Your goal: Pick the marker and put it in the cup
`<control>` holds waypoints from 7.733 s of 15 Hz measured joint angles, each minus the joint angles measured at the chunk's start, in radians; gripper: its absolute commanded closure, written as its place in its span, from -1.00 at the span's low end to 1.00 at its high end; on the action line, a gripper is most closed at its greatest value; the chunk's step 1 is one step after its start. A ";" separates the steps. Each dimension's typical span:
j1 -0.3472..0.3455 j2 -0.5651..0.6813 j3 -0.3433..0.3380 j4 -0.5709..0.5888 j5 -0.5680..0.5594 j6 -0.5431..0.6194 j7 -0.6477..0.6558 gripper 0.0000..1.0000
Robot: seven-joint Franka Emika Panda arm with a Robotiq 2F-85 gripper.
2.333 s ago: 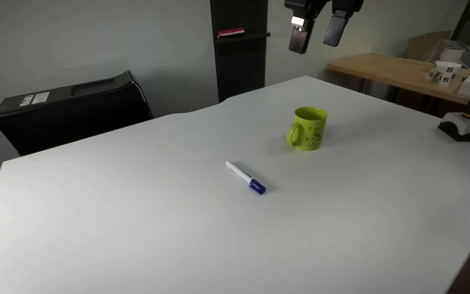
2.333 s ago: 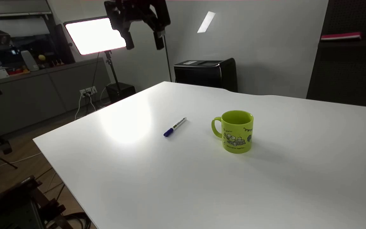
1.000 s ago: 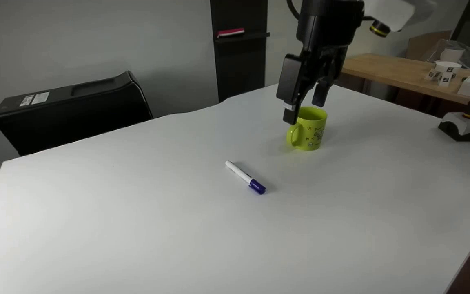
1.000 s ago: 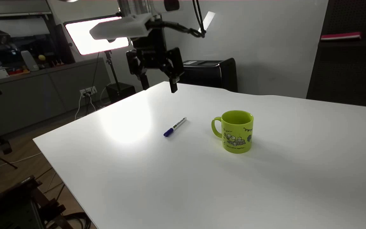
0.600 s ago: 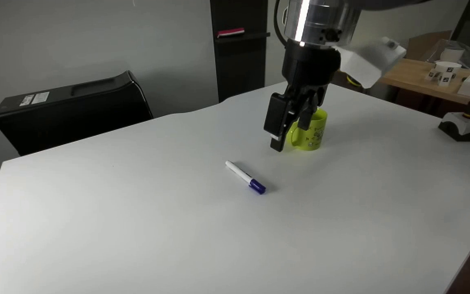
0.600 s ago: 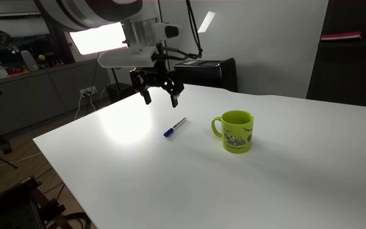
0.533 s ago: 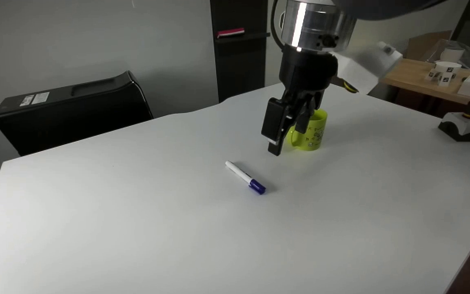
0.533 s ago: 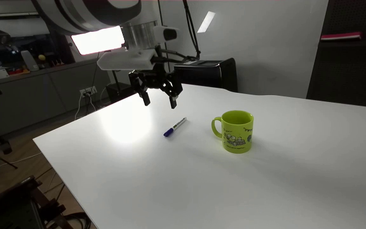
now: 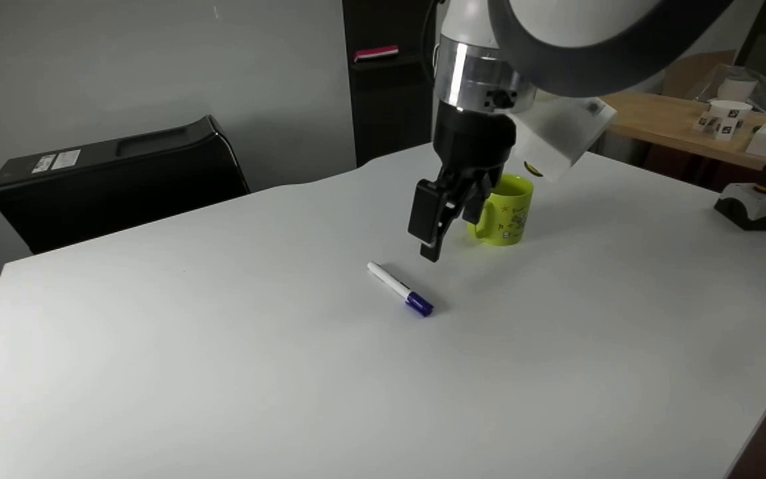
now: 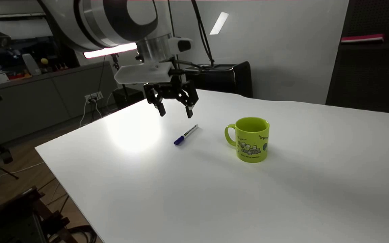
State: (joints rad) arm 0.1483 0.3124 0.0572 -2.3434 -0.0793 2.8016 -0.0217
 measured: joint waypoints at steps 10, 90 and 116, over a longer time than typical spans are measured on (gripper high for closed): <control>0.000 0.003 0.000 0.001 0.000 -0.004 -0.001 -1.00; 0.072 0.077 -0.241 0.298 -0.305 -0.132 0.320 0.91; 0.435 0.008 -0.739 0.230 -1.435 0.219 1.590 0.91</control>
State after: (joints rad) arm 0.5832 0.3204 -0.6823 -2.1133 -1.5143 3.0206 1.5684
